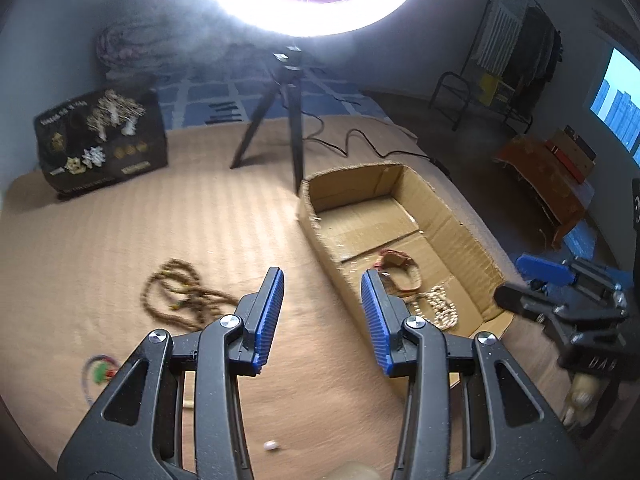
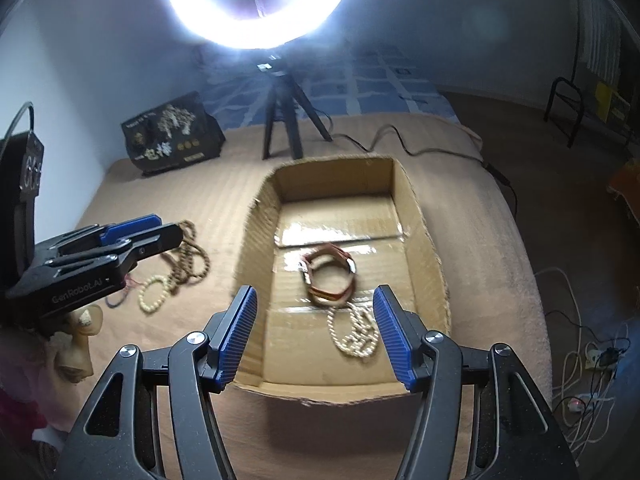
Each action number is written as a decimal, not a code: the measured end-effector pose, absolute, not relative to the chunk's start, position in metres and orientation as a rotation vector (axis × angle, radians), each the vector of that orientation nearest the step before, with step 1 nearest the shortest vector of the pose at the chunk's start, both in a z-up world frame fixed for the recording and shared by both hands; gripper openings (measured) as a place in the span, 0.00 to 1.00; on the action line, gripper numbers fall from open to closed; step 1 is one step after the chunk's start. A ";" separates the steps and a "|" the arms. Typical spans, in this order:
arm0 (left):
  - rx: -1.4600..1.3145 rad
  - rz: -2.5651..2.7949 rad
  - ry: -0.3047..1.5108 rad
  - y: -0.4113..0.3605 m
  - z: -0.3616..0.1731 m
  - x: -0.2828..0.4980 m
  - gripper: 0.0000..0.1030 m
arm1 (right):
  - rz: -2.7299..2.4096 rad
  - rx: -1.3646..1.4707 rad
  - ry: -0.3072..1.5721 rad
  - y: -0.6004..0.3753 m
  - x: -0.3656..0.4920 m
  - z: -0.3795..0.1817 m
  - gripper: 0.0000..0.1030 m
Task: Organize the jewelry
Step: 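Grasp the blue bangle with jade pendant with the left gripper while the right grasps the wooden beads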
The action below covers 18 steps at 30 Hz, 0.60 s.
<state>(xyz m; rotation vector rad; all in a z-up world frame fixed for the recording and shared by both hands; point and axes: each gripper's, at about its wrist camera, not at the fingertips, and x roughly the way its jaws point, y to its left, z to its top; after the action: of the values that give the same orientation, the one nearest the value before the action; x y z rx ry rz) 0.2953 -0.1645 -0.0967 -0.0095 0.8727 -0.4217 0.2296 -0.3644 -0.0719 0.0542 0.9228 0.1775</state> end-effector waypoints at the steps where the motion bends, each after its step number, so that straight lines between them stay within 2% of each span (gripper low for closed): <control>1: -0.006 -0.415 0.871 -0.157 -0.093 0.294 0.39 | 0.185 0.049 0.916 -0.360 0.230 -0.069 0.60; 4: -0.005 -0.396 0.869 -0.134 -0.086 0.290 0.39 | 0.213 0.032 0.902 -0.345 0.231 -0.063 0.72; 11: 0.053 -0.373 0.870 -0.077 -0.082 0.281 0.39 | 0.279 -0.034 0.892 -0.303 0.241 -0.055 0.72; 18: 0.032 -0.359 0.894 -0.018 -0.095 0.279 0.39 | 0.373 -0.025 0.975 -0.263 0.270 -0.066 0.72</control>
<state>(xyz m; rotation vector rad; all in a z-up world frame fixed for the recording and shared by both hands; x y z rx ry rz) 0.2792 -0.0181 -0.0945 0.0321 0.8938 -0.3592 0.2695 -0.2626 -0.0660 -0.0246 0.9747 0.3732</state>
